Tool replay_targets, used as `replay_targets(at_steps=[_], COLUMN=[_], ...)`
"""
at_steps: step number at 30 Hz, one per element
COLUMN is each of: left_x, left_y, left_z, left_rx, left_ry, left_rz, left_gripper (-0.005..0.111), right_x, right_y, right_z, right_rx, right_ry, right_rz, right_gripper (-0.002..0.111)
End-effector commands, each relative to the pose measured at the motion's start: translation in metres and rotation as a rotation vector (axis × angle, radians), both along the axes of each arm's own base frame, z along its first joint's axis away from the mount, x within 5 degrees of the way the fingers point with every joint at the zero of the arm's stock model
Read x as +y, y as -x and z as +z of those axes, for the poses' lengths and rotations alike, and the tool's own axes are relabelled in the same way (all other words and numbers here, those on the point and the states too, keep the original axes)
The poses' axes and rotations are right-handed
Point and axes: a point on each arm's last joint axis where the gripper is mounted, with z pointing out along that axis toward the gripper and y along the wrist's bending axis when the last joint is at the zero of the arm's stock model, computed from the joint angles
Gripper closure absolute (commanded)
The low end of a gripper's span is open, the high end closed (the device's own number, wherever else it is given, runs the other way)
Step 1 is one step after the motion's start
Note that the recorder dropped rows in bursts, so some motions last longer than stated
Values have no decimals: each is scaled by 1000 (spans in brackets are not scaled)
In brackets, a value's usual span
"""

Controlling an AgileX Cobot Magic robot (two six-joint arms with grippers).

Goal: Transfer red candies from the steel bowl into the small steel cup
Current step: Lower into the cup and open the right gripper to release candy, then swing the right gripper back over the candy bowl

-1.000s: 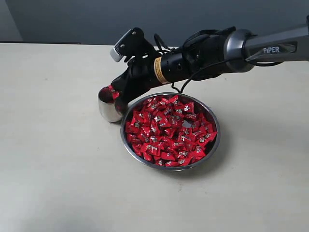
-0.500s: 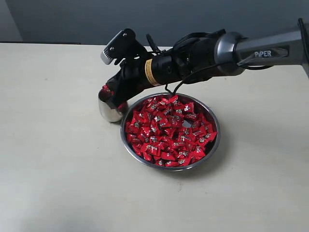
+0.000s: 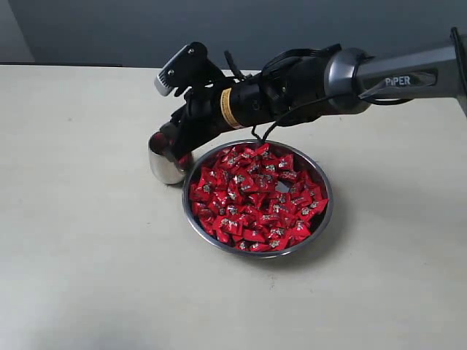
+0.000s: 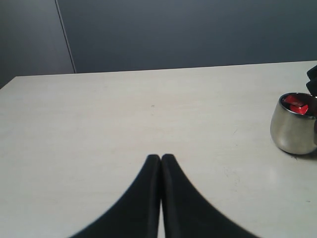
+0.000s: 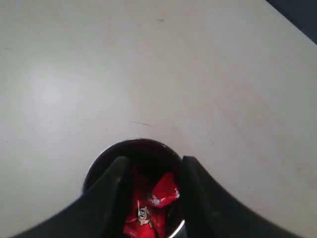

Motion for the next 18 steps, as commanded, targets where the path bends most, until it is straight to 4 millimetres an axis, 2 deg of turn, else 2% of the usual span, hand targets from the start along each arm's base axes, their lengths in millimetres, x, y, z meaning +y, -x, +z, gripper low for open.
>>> replay_targets(at_steps=[1,3,6,7,13,15,18], left_x=[0,0,0,0,0,0,0], left_y=[0,0,0,0,0,0,0], left_z=[-1,-1,-1,-1,-1,-1,-1], left_rx=[-3,-3,-3,-3,-3,-3,-3], left_ry=[4,4,4,4,4,4,4], left_rz=[1,1,1,1,1,1,1], left_gripper=[106,106,106,106,106,106,106], right_x=[-2,-5,-6,-6,-15,-27,-56], right_y=[-6,-9,-10,-10,-11,-12,-13], right_z=[2,3,4,4,7,9,10], right_rx=[-2,-13,-11,-11,54,82,126], right_ry=[3,14,13,13,-24,-35,-46], right_rz=[-67,-116,-129,-129,-157,-160,-238], right_gripper=[75,83,106,108,108,108,108])
